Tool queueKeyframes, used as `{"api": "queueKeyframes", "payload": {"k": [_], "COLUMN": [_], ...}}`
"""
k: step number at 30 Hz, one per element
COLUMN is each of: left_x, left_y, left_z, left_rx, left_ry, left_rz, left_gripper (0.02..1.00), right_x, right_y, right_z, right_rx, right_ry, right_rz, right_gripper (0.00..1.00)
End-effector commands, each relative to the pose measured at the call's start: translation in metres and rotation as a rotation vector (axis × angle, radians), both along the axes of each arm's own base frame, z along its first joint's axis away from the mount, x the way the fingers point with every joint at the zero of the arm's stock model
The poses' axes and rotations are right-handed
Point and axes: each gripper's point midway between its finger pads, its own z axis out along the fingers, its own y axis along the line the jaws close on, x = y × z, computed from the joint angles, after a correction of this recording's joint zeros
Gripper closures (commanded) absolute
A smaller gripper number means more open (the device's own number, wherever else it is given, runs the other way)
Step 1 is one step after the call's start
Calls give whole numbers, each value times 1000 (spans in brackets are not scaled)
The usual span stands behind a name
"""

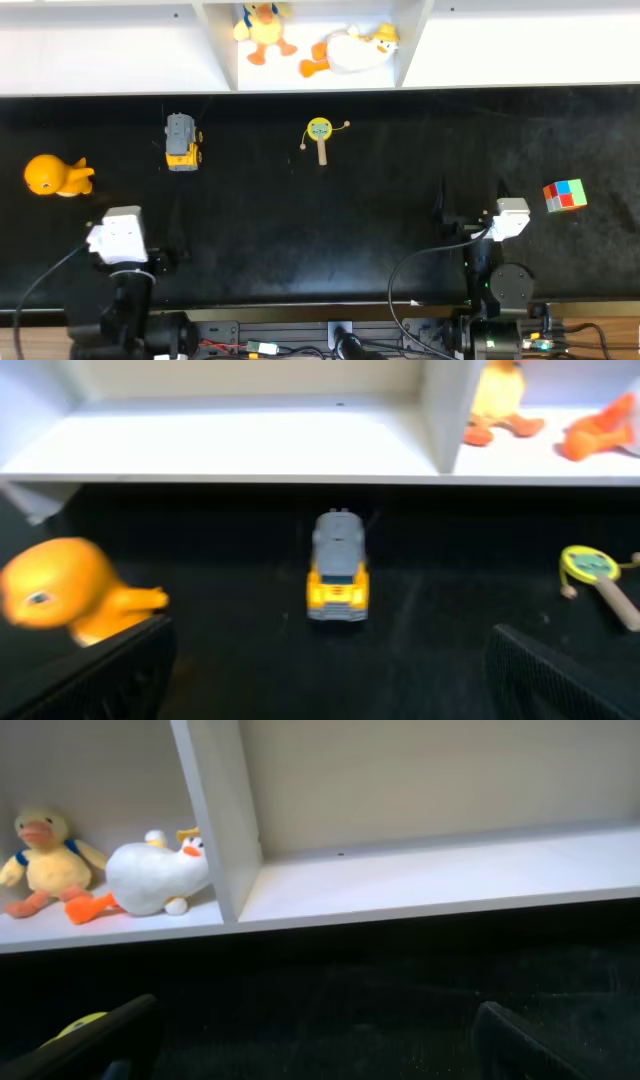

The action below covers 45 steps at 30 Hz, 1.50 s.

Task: Store Toys

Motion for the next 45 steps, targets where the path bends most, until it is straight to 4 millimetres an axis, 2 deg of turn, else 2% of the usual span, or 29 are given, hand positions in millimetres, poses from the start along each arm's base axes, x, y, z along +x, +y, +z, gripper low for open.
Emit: {"api": "queueKeyframes", "payload": {"k": [1,7,19,26,32,36,41,45], "left_x": [-9,-17,-25,-28,-19,-10,0,1], "left_y": [3,17,69,84,103,114,122,123], "left_z": [11,7,13,5,-5,-11,-9,-8], "left_rx": [-45,7,175,156,105,88,88,92], "left_ry": [24,101,134,185,237,268,255,250], "left_rz": [27,79,283,356,392,406,406,407], "left_gripper": [20,20,20,20,18,84,77,49], "right_x": [0,0,0,0,0,0,0,0], "right_y": [0,0,0,0,0,0,0,0], "right_z": [-4,-4,-4,-4,-4,-4,-4,-4], "right_rx": [8,8,8,8,8,8,8,8], "right_ry": [2,2,2,2,2,2,2,2], "right_rz": [1,1,1,1,1,1,1,1], "right_gripper": [3,7,7,5,5,7,5,1]}}
